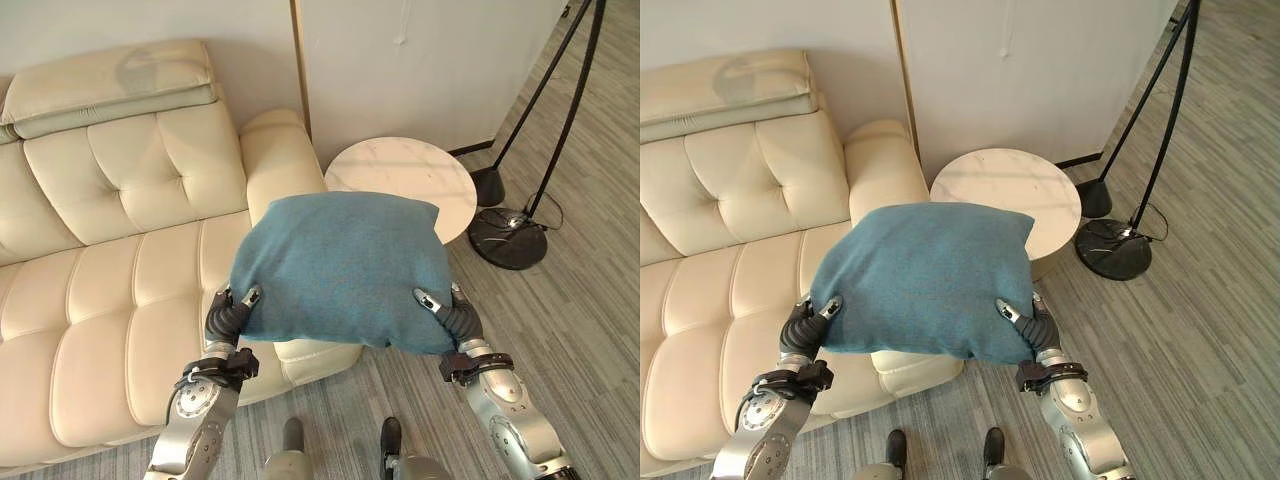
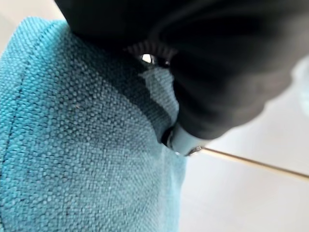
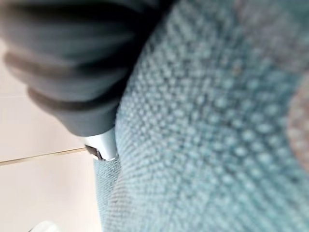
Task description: Pick up all the scattered cushions and arrange them neatly on the sofa.
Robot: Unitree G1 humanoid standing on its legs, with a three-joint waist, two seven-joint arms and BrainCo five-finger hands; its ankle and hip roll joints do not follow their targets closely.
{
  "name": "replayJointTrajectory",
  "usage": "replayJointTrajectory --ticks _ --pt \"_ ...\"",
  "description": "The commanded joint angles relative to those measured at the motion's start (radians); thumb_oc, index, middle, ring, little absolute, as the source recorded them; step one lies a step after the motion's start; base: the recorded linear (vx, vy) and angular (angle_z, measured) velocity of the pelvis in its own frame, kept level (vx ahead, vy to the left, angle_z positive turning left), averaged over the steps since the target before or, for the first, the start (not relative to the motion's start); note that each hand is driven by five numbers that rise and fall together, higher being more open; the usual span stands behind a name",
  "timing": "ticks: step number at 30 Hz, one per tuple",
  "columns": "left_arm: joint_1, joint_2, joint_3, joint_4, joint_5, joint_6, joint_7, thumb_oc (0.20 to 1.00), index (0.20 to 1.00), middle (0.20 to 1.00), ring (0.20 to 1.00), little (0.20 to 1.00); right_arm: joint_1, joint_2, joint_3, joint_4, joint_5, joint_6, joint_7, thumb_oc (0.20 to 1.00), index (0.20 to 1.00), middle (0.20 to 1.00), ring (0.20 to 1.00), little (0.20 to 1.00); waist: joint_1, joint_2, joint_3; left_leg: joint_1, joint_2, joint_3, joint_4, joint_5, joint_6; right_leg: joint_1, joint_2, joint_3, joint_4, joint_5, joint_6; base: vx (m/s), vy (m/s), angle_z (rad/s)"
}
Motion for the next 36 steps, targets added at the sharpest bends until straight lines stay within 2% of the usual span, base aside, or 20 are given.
replayJointTrajectory --ticks 1,4,6,7,8,11,12,15,16,18,21,23,30,36 --pt "-0.075 0.056 -0.014 -0.147 0.031 -0.126 -0.044 0.200 0.200 0.200 0.200 0.200 -0.075 0.068 0.016 -0.141 0.033 -0.142 0.055 0.200 0.200 0.200 0.200 0.200 0.019 -0.057 -0.037 -0.089 -0.077 -0.045 -0.060 0.078 -0.015 0.111 -0.002 -0.004 0.047 -0.213 0.041 -0.22 -0.277 0.26" --pt "-0.096 0.051 -0.031 -0.140 0.024 -0.132 -0.033 0.200 0.200 0.200 0.200 0.200 -0.088 0.053 0.010 -0.141 0.028 -0.156 0.039 0.200 0.200 0.200 0.200 0.200 0.012 -0.039 -0.018 -0.137 -0.059 -0.048 -0.069 0.127 -0.042 0.117 0.011 -0.060 0.024 -0.213 0.031 -0.25 -0.193 0.29" --pt "-0.112 0.048 -0.033 -0.137 0.023 -0.135 -0.025 0.200 0.200 0.200 0.200 0.200 -0.100 0.049 -0.004 -0.134 0.020 -0.163 0.017 0.200 0.200 0.200 0.200 0.200 -0.004 -0.047 -0.004 -0.149 -0.038 0.023 -0.038 0.114 -0.028 0.108 -0.005 -0.095 0.028 -0.207 0.027 -0.24 -0.111 0.78" --pt "-0.113 0.048 -0.033 -0.137 0.023 -0.135 -0.025 0.200 0.200 0.200 0.200 0.200 -0.101 0.049 -0.004 -0.133 0.020 -0.163 0.016 0.200 0.200 0.200 0.200 0.200 -0.005 -0.045 -0.006 -0.155 -0.036 0.022 -0.036 0.115 -0.027 0.104 -0.003 -0.096 0.027 -0.204 0.026 -0.21 -0.121 1.00" --pt "-0.113 0.047 -0.032 -0.143 0.024 -0.139 -0.030 0.200 0.200 0.200 0.200 0.200 -0.107 0.053 0.000 -0.133 0.024 -0.166 0.013 0.200 0.200 0.200 0.200 0.200 -0.015 -0.060 -0.013 -0.136 -0.024 0.050 0.018 0.065 -0.008 0.099 -0.015 -0.120 0.014 -0.188 0.019 -0.16 -0.098 0.85" --pt "-0.116 0.045 -0.034 -0.141 0.027 -0.143 -0.033 0.200 0.200 0.200 0.200 0.200 -0.122 0.051 0.006 -0.127 0.023 -0.169 0.017 0.200 0.200 0.200 0.200 0.200 -0.027 -0.082 -0.024 -0.103 -0.019 0.052 0.094 -0.005 -0.006 0.094 -0.039 -0.153 -0.006 -0.167 0.013 -0.14 -0.067 0.91" --pt "-0.122 0.039 -0.034 -0.138 0.019 -0.148 -0.030 0.200 0.200 0.200 0.200 0.200 -0.130 0.050 0.004 -0.120 0.019 -0.172 0.013 0.200 0.200 0.200 0.200 0.200 -0.037 -0.091 -0.033 -0.050 0.003 0.078 0.122 -0.058 -0.008 0.088 -0.055 -0.189 -0.016 -0.157 0.014 -0.14 -0.023 0.73" --pt "-0.120 0.030 -0.037 -0.125 0.006 -0.148 -0.040 0.200 0.200 0.200 0.200 0.200 -0.142 0.050 -0.001 -0.108 0.012 -0.168 0.010 0.200 0.200 0.200 0.200 0.200 -0.049 -0.084 -0.055 0.039 0.024 0.123 0.111 -0.102 -0.022 0.082 -0.072 -0.252 -0.023 -0.147 0.017 -0.04 0.049 0.76" --pt "-0.114 0.030 -0.038 -0.118 0.008 -0.146 -0.043 0.200 0.200 0.200 0.200 0.200 -0.143 0.050 -0.004 -0.104 0.010 -0.166 0.010 0.200 0.200 0.200 0.200 0.200 -0.056 -0.070 -0.068 0.078 0.029 0.133 0.084 -0.123 -0.035 0.093 -0.066 -0.263 -0.027 -0.162 0.025 0.05 0.115 1.06" --pt "-0.103 0.022 -0.045 -0.107 0.009 -0.133 -0.051 0.200 0.200 0.200 0.200 0.200 -0.124 0.056 -0.021 -0.102 0.008 -0.161 0.013 0.200 0.200 0.200 0.200 0.200 -0.071 -0.055 -0.075 0.104 0.035 0.205 0.011 -0.096 -0.042 0.096 -0.081 -0.317 -0.018 -0.153 0.032 0.00 0.181 1.08" --pt "-0.072 0.017 -0.032 -0.098 0.022 -0.119 -0.063 0.200 0.200 0.200 0.200 0.200 -0.087 0.062 -0.036 -0.099 0.006 -0.153 0.021 0.200 0.200 0.200 0.200 0.200 -0.077 -0.038 -0.091 0.136 0.019 0.237 -0.088 -0.070 -0.041 0.104 -0.098 -0.366 -0.010 -0.135 0.047 -0.01 0.178 1.02" --pt "-0.052 0.015 -0.021 -0.095 0.034 -0.111 -0.072 0.200 0.200 0.200 0.200 0.200 -0.076 0.072 -0.033 -0.091 0.013 -0.149 0.031 0.200 0.200 0.200 0.200 0.200 -0.075 -0.036 -0.097 0.143 0.012 0.235 -0.096 -0.080 -0.038 0.102 -0.110 -0.383 -0.001 -0.123 0.058 -0.01 0.262 0.58" --pt "-0.023 0.028 0.009 -0.092 0.077 -0.119 -0.068 0.200 0.200 0.200 0.200 0.200 -0.097 0.104 -0.009 -0.070 0.005 -0.136 0.038 0.200 0.200 0.200 0.200 0.200 -0.040 -0.072 -0.087 0.141 -0.041 0.238 -0.101 -0.111 0.008 0.082 -0.167 -0.376 0.026 -0.074 0.104 -0.01 0.193 0.14" --pt "-0.033 0.047 0.019 -0.087 0.109 -0.126 -0.044 0.200 0.200 0.200 0.200 0.200 -0.102 0.129 -0.015 -0.072 -0.009 -0.140 0.028 0.200 0.200 0.200 0.200 0.200 -0.025 -0.094 -0.078 0.140 -0.092 0.200 -0.101 -0.141 0.047 0.061 -0.220 -0.353 0.139 -0.089 0.127 0.02 0.169 0.01"
